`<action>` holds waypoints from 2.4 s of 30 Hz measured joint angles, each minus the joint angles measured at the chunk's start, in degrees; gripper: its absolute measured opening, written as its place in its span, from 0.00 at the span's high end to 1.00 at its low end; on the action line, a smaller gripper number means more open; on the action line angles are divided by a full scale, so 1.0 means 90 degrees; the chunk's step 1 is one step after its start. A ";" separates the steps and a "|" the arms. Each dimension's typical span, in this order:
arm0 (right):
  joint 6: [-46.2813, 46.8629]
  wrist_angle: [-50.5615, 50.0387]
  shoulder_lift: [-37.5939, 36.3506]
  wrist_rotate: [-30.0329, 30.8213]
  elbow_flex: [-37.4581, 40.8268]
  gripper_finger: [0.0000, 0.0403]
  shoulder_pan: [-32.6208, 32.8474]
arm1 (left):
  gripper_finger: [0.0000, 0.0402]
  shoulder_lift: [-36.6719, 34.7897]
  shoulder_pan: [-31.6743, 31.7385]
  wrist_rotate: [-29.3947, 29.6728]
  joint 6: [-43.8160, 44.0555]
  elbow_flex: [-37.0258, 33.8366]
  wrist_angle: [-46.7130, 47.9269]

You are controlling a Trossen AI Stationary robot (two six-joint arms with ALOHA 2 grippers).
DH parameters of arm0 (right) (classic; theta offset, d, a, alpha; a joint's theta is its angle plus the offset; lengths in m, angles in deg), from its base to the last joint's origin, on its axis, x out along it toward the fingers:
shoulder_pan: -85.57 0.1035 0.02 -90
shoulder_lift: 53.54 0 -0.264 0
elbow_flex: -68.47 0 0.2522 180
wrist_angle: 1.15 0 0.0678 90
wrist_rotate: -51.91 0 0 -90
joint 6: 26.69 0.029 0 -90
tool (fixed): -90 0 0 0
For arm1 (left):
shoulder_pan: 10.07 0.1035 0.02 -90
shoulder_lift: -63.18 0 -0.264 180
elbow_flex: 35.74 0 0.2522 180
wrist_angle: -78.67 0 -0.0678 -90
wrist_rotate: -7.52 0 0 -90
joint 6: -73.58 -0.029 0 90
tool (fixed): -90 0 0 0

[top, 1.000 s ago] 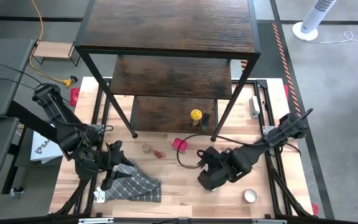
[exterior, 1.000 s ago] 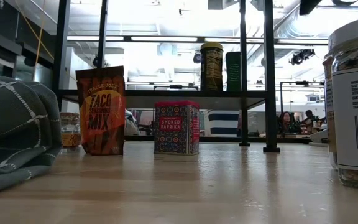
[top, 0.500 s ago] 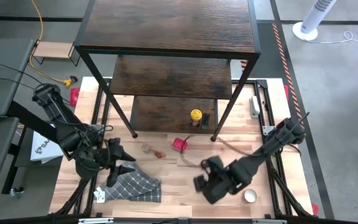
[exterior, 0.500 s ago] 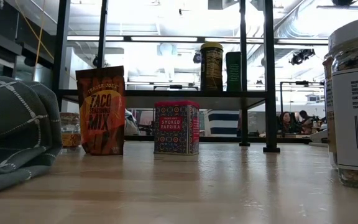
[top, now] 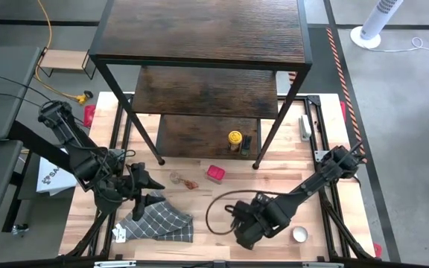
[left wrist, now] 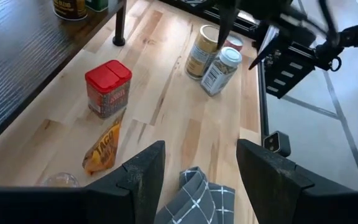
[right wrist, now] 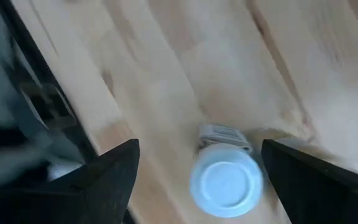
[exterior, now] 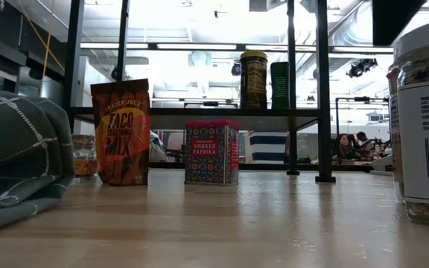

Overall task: Shelf spices
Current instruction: Put the white seasoning bottle on the shelf

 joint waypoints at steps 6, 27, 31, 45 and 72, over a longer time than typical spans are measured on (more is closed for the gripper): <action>-0.1804 -0.0215 0.0098 -0.0240 0.0001 0.17 0.0059 | 0.51 0.0028 0.0000 -0.0054 0.0171 0.0000 0.0006; -0.4590 -0.0280 0.0656 -0.0603 0.0003 0.17 0.0080 | 0.51 0.0592 -0.0007 0.0003 0.0505 0.0000 -0.0058; -0.5026 -0.0278 0.0762 -0.0708 0.0003 0.17 0.0079 | 0.51 0.0649 -0.0007 -0.0113 0.0504 0.0000 -0.0051; -0.6454 -0.0109 0.0813 -0.0578 0.0003 0.21 0.0078 | 0.51 0.0669 -0.0007 -0.0029 0.0500 0.0000 -0.0046; -0.5765 -0.1180 0.0398 0.1263 -0.2420 0.55 -0.1206 | 0.51 0.0664 0.0652 0.0188 -0.2139 0.0724 -0.0061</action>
